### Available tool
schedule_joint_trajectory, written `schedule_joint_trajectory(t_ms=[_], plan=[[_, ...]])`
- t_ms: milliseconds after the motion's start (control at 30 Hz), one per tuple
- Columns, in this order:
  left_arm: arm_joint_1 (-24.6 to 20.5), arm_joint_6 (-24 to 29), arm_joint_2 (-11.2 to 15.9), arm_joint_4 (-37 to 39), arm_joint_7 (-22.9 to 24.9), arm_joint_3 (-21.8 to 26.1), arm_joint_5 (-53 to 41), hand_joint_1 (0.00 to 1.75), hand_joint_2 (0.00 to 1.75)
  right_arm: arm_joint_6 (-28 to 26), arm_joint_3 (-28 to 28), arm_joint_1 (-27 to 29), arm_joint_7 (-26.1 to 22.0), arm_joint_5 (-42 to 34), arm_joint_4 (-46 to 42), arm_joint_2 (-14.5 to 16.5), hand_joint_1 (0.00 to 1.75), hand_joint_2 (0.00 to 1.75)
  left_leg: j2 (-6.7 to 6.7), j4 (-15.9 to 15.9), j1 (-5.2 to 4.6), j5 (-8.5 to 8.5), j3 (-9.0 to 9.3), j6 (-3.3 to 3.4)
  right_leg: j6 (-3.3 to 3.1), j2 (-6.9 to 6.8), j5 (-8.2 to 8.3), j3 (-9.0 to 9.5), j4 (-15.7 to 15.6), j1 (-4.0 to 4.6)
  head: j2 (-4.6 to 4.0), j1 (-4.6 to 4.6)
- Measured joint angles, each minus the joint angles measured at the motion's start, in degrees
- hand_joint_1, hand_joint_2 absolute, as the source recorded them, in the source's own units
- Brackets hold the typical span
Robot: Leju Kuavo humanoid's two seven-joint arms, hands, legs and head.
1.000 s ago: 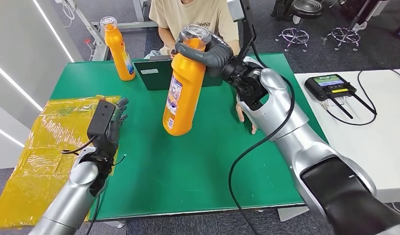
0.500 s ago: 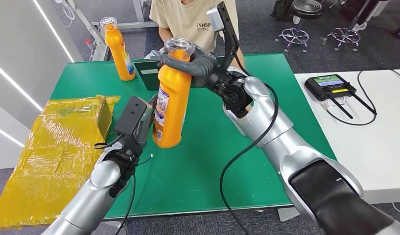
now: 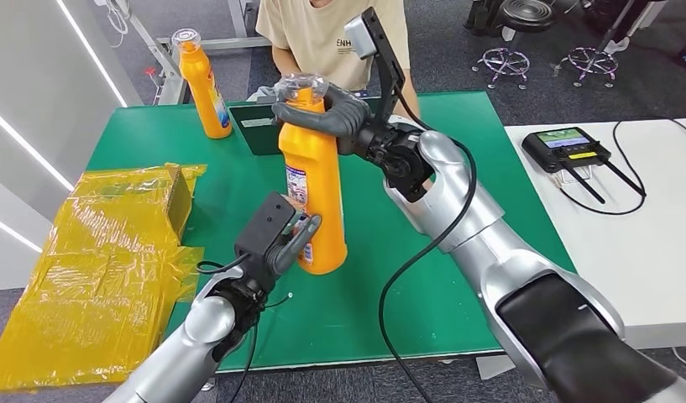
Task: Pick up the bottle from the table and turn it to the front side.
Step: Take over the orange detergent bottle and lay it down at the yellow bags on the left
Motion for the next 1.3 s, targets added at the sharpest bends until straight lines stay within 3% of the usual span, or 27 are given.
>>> schedule_joint_trajectory(t_ms=[100,300,600,700,733,833,933,1133,1300], plan=[[0.1,0.0,0.0,0.0,-0.6,-0.3,0.6,1.6,1.75,0.4,0.0,0.0,-0.3,0.0,0.2,-0.4,1.75,1.75,0.0,0.0,0.0,0.0,0.0,0.0,0.0,0.0,0.0,0.0,0.0,0.0,0.0,-0.01],[0.1,0.1,0.1,0.0,-1.4,-0.3,0.9,1.73,1.75,1.0,0.0,0.0,-0.7,-0.5,0.5,-0.7,1.75,1.75,0.01,0.0,0.0,0.0,0.0,0.0,0.0,0.0,0.0,0.0,0.0,0.0,0.0,0.0],[0.3,0.9,0.6,0.0,-1.7,-0.3,0.8,1.75,1.75,1.0,0.0,0.1,-1.0,-0.7,0.7,-0.7,1.75,1.75,0.0,0.0,0.0,0.0,0.0,0.0,0.0,0.0,0.0,0.0,0.0,0.0,0.0,0.0],[0.4,1.2,0.9,0.0,-1.8,-0.3,0.7,1.75,1.75,1.0,0.0,0.1,-1.3,-0.7,0.7,-0.7,0.44,1.75,0.0,0.0,0.0,0.0,-0.01,0.0,0.0,0.0,0.0,0.0,0.0,0.0,0.0,0.01],[0.4,1.2,1.0,0.0,-1.8,-0.3,0.7,1.75,1.75,1.0,0.0,0.1,-1.4,-0.7,0.7,-0.7,0.0,1.31,0.0,0.0,0.0,0.0,-0.01,0.0,0.0,0.0,0.0,0.0,0.0,0.0,0.0,0.0],[0.9,1.5,1.5,0.0,-1.9,-0.3,0.2,1.68,1.75,1.1,-0.2,-0.1,-1.8,-0.6,0.5,-0.8,0.0,0.0,0.0,0.0,0.0,0.0,-0.01,0.0,0.0,0.0,0.0,0.01,0.0,0.0,0.0,0.0],[2.4,2.0,3.3,-0.1,-2.4,0.2,-0.7,1.48,1.75,1.4,-0.7,-0.3,-2.0,-0.3,-0.2,-1.4,0.0,0.0,0.03,0.0,0.0,0.0,0.0,0.0,0.0,0.03,0.0,0.0,0.0,0.01,0.0,0.0],[6.4,-1.2,10.2,-1.4,-2.9,7.2,-2.2,1.62,1.75,0.4,-3.1,1.6,-3.0,2.1,-4.9,-5.5,0.0,0.0,0.04,0.0,0.04,0.0,0.02,-0.01,-0.02,0.03,-0.01,-0.01,0.0,0.05,0.0,-0.01],[11.2,-2.0,17.2,-4.2,-3.6,16.8,-2.4,1.48,1.75,0.4,-5.3,7.5,-5.1,5.3,-12.4,-12.2,0.0,0.0,0.03,0.0,0.08,-0.02,0.01,-0.01,-0.03,0.01,-0.05,-0.01,0.0,0.05,0.0,-0.01]])
